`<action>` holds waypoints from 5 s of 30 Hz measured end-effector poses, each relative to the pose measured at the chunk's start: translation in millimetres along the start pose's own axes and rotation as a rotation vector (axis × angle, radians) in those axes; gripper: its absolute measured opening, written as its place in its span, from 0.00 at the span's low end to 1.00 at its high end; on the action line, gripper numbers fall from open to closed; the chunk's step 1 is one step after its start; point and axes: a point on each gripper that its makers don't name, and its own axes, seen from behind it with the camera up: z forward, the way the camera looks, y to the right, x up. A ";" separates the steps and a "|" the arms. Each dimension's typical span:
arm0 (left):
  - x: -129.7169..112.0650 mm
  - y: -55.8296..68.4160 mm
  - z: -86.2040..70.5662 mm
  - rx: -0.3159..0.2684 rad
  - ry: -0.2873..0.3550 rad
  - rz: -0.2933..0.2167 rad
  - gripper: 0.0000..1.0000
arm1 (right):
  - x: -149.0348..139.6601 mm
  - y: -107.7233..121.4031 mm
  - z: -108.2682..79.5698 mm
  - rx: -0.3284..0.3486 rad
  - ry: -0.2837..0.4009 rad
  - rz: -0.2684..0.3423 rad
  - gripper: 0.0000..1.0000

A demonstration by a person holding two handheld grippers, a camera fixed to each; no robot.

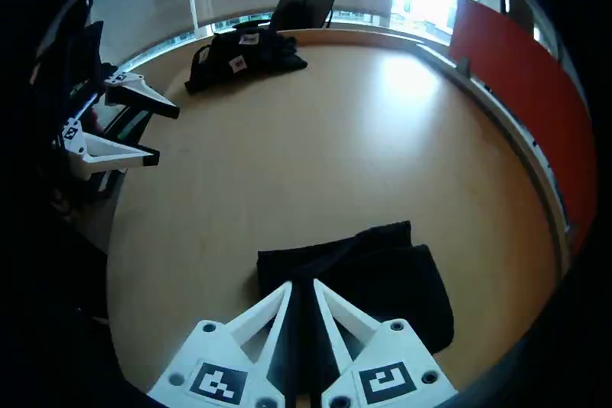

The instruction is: Fold towel

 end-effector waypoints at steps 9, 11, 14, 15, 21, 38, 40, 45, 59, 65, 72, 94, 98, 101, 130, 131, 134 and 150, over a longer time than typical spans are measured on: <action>0.3 0.5 -1.1 0.002 0.001 0.010 0.96 | -4.4 -2.5 3.3 0.014 -0.002 0.011 0.11; 0.8 0.1 -1.7 0.004 0.004 0.010 0.96 | -4.5 -2.3 2.6 0.012 0.002 0.013 0.18; 1.1 -0.5 -2.3 0.006 0.005 0.008 0.96 | -5.2 -1.4 0.8 0.006 0.006 0.014 0.36; 1.1 -0.7 -2.4 0.006 0.006 0.007 0.96 | -5.6 -1.0 0.1 0.004 0.007 0.015 0.44; 2.1 -1.3 -2.8 0.005 0.009 0.007 0.96 | -9.4 -0.4 -4.4 -0.012 0.012 0.024 0.68; 3.4 -3.9 -1.8 0.000 0.010 0.016 0.96 | -48.8 -2.1 -29.7 -0.105 -0.007 0.104 0.68; 3.7 -4.1 -1.6 -0.001 0.010 0.018 0.96 | -55.4 -3.2 -33.1 -0.111 -0.014 0.112 0.68; 4.8 -4.7 -1.5 -0.001 0.010 0.021 0.96 | -71.2 -5.0 -41.4 -0.128 -0.032 0.121 0.68; 3.2 -2.2 -3.1 0.000 0.007 0.019 0.96 | -105.5 -14.0 -45.0 -0.160 -0.078 0.178 0.68; 2.8 -2.2 -3.1 -0.001 0.007 0.019 0.96 | -107.5 -14.7 -42.4 -0.167 -0.081 0.198 0.60; 2.2 -2.0 -3.1 -0.002 0.006 0.016 0.96 | -107.6 -13.8 -38.7 -0.183 -0.077 0.245 0.44; -0.2 -1.8 -4.3 -0.004 0.003 0.012 0.96 | -112.0 -14.1 -37.4 -0.220 -0.078 0.289 0.10; -0.1 -2.2 -4.2 -0.005 0.003 0.012 0.96 | -111.4 -13.2 -38.6 -0.224 -0.077 0.285 0.05; 0.7 -2.4 -3.8 -0.006 0.004 0.012 0.96 | -109.2 -12.2 -40.7 -0.225 -0.070 0.283 0.05; 30.2 3.1 1.6 -0.050 0.040 0.030 0.96 | 37.5 63.6 -144.6 -0.388 0.186 0.173 0.04; 31.6 3.8 1.7 -0.051 0.042 0.030 0.96 | 42.8 65.9 -148.5 -0.392 0.194 0.171 0.04; 34.3 5.2 2.3 -0.055 0.045 0.021 0.96 | 53.8 71.0 -157.2 -0.403 0.212 0.165 0.04; 45.2 12.0 11.0 -0.075 0.051 0.010 0.96 | 46.9 93.5 -194.7 -0.440 0.227 0.188 0.04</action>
